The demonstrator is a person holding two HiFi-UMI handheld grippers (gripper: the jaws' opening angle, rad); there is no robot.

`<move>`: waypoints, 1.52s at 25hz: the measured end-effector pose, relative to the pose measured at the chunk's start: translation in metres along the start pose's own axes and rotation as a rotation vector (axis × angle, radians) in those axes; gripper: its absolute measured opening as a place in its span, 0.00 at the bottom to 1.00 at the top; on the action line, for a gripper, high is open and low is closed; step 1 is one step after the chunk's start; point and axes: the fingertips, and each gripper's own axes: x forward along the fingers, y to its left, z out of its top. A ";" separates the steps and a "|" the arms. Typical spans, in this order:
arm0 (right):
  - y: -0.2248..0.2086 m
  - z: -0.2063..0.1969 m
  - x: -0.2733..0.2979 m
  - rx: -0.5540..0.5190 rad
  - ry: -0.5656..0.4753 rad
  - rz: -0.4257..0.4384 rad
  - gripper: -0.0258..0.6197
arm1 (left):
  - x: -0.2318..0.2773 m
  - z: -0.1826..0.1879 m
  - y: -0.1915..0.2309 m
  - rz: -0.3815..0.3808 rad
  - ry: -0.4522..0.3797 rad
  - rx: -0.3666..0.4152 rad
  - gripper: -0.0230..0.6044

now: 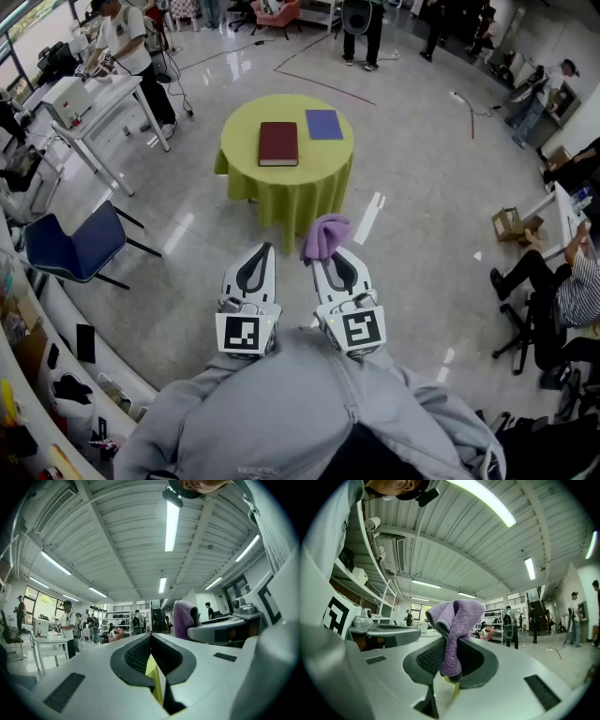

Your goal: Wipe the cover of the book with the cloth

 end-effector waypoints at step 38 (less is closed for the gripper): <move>-0.074 -0.052 0.256 0.125 0.034 0.003 0.17 | 0.214 -0.067 0.166 -0.030 0.088 -0.032 0.07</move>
